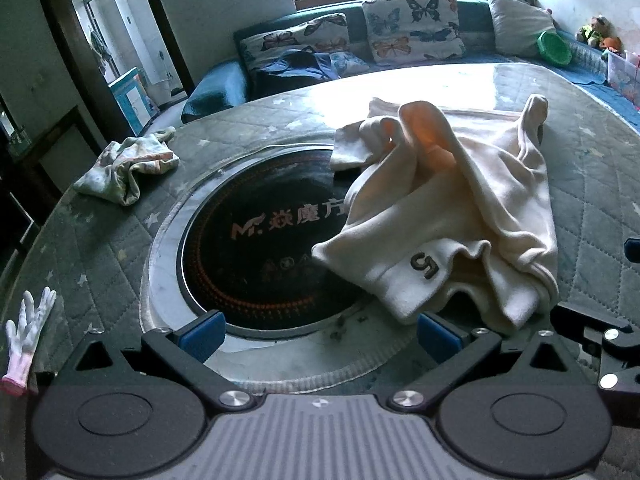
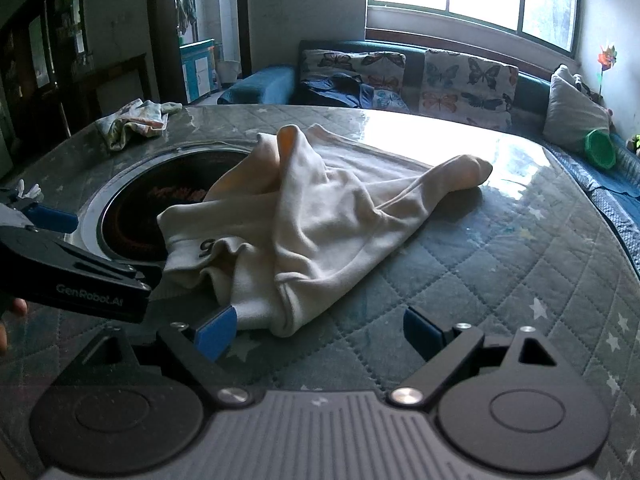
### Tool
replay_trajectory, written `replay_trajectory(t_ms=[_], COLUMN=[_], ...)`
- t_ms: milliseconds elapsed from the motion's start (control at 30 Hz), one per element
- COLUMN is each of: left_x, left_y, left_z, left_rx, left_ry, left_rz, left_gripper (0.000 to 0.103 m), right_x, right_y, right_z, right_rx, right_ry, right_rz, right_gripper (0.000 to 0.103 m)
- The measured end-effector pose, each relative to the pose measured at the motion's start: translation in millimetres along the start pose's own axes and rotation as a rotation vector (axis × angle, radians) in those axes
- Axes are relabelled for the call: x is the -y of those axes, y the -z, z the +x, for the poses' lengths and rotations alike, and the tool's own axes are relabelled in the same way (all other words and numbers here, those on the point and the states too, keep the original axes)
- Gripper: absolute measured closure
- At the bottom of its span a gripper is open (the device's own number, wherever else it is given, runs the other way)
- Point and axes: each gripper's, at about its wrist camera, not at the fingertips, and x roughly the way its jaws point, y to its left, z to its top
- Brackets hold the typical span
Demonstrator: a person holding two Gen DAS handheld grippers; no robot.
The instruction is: Fold clothes
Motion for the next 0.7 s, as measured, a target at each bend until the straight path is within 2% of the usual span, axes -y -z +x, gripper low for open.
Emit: replay_trajectory(t_ms=[700], left_x=[-1.7], left_y=[-7.7], left_z=[14.5], left_rx=[-0.015], left_ry=[-0.009], left_rz=[-0.002], left_gripper=[0.000], right_x=[-1.4], right_y=[-6.4], right_z=[15.5], right_rx=[-0.014], right_ry=[-0.008], right_rz=[0.010], right_gripper=[0.011])
